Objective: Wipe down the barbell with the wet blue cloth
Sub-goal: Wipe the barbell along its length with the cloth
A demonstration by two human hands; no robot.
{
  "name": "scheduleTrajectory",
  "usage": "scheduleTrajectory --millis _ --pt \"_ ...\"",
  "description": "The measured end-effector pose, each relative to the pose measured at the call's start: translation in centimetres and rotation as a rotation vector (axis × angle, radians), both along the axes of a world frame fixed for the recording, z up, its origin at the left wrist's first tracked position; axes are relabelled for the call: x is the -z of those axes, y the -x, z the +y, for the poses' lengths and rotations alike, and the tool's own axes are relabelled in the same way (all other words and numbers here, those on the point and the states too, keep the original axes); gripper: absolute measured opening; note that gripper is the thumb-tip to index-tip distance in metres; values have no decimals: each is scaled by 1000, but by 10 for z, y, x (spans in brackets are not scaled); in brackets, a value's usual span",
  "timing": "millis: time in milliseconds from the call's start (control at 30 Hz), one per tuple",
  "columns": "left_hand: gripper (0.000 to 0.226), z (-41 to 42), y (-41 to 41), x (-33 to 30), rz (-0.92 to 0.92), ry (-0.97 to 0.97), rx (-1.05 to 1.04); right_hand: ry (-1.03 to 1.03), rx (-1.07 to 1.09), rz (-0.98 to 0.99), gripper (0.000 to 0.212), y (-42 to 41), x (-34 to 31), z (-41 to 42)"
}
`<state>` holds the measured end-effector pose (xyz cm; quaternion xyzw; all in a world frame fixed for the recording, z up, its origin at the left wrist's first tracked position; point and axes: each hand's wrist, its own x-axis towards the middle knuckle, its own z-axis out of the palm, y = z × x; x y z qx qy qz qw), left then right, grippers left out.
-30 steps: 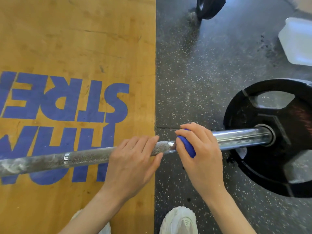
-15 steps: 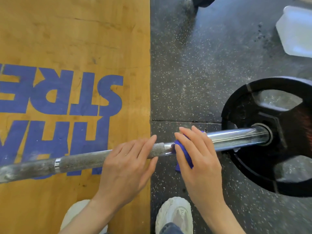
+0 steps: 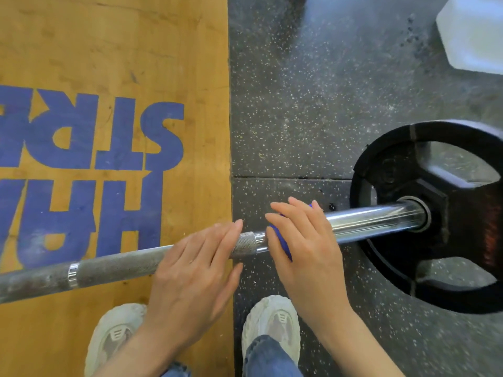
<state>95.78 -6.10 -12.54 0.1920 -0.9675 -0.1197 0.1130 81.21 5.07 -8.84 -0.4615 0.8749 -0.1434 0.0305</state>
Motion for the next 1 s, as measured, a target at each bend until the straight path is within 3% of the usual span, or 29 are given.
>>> scheduleTrajectory --millis 133,300,433,633,767,900,1000 --pt "61 6 -10 -2 -86 -14 77 -307 72 -170 41 20 -7 -35" --pt "68 13 -20 -7 -186 -3 120 -74 71 -142 38 -8 -12 16" --pt "70 17 -23 -3 -190 49 123 -240 138 -255 41 8 -10 -12" --pt "70 20 -24 0 -173 63 106 -117 -60 -40 32 -19 -14 31" --pt "69 18 -22 2 -177 98 110 -346 113 -167 39 7 -9 -21" --pt "68 17 -21 2 -180 85 107 -121 -54 -18 31 -21 -14 23" --pt "67 15 -19 3 -180 110 100 -96 24 -42 39 -7 4 10"
